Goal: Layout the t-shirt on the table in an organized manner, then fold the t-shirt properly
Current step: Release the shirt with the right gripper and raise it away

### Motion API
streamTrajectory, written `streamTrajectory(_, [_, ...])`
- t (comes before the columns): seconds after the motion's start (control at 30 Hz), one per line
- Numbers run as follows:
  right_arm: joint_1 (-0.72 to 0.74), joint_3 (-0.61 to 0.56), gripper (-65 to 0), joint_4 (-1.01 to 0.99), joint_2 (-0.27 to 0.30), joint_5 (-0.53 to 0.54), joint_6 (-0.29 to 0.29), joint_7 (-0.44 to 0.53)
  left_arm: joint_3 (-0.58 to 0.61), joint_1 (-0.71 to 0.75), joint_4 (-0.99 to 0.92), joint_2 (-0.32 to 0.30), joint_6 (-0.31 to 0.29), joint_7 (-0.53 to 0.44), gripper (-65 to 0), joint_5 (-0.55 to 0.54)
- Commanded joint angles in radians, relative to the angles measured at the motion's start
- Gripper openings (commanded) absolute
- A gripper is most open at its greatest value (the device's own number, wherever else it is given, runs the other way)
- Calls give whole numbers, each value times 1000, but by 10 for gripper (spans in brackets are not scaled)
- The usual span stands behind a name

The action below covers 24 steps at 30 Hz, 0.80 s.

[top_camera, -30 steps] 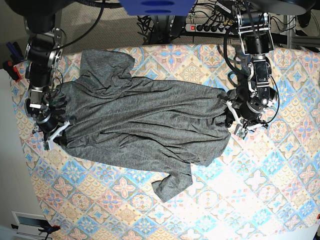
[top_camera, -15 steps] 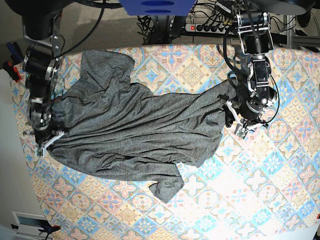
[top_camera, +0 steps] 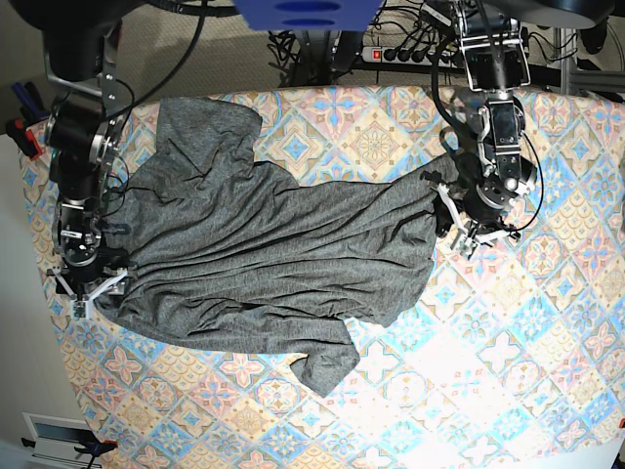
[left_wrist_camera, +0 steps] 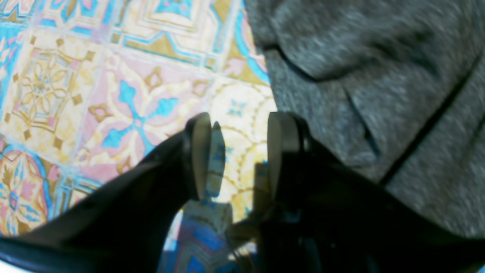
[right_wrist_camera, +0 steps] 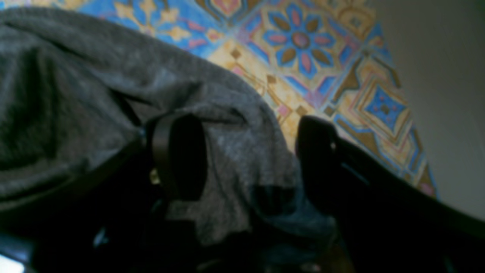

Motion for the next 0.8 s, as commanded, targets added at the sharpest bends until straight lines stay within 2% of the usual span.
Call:
streamTrajectory(0.0, [42, 31, -237, 74, 28, 14, -10, 36, 6, 13, 8, -2, -32, 59, -416, 28])
streamTrajectory(0.1, [19, 120, -237, 238, 28, 9, -10, 23, 3, 13, 20, -2, -32, 59, -417, 28])
streamTrajectory(0.17, [-61, 175, -236, 345, 26, 8, -10, -26, 3, 13, 22, -2, -32, 59, -417, 25])
streamTrajectory(0.47, [-296, 331, -237, 919, 18, 13, -8, -399, 35, 73, 261, -2, -32, 56, -417, 24])
streamTrajectory(0.6, [-445, 388, -237, 1140, -67, 63, -5, -557, 50, 93, 318, -2, -32, 57, -417, 24])
streamTrajectory(0.77, [-630, 431, -238, 1350, -166, 189, -5, -644, 49, 98, 319, -2, -32, 54, -417, 24])
